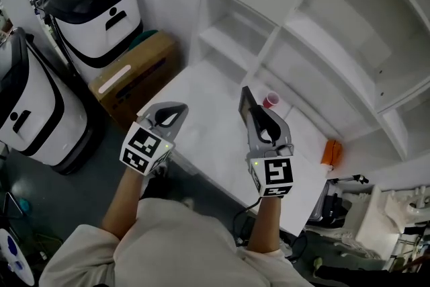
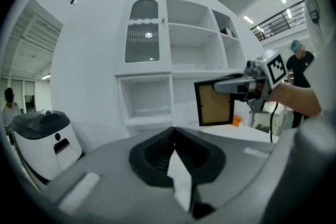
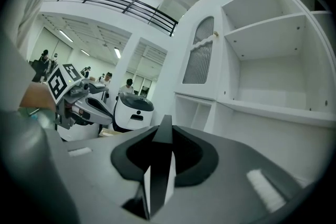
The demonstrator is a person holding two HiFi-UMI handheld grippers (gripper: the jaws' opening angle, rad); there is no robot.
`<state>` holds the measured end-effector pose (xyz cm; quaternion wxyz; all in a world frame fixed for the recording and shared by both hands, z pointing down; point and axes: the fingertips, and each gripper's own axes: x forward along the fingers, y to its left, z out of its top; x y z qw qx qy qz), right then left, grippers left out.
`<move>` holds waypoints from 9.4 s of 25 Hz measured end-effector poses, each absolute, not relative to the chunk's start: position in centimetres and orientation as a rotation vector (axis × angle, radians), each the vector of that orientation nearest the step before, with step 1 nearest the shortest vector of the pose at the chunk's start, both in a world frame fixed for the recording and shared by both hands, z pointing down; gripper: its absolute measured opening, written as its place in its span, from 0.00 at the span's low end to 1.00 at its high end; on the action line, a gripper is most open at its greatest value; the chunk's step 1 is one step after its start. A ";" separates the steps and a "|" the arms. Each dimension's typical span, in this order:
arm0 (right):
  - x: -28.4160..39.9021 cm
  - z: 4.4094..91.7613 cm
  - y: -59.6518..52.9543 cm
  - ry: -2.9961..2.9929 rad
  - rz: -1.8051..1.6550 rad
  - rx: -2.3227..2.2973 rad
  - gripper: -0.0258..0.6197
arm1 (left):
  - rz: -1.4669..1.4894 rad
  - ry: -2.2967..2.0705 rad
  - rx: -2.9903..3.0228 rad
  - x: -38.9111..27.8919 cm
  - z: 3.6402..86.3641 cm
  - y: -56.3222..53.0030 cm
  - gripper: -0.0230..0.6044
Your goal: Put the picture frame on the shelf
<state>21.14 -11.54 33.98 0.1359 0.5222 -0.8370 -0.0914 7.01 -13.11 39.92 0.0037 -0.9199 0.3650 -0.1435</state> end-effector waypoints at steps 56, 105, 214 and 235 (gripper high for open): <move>12.5 37.7 -38.0 -2.015 -0.577 1.484 0.16 | -0.395 0.824 -2.970 1.5 41.2 -38.4 0.04; 11.9 46.5 -42.0 -1.899 -0.595 1.186 0.20 | -0.498 0.840 -3.019 1.0 45.3 -39.2 0.04; 13.0 48.7 -45.7 -1.924 -0.284 1.276 0.18 | -0.559 0.798 -3.077 0.2 47.5 -37.1 0.04; 12.3 49.0 -47.5 -1.955 -0.243 1.244 0.28 | -0.553 0.834 -3.056 0.0 46.5 -35.8 0.04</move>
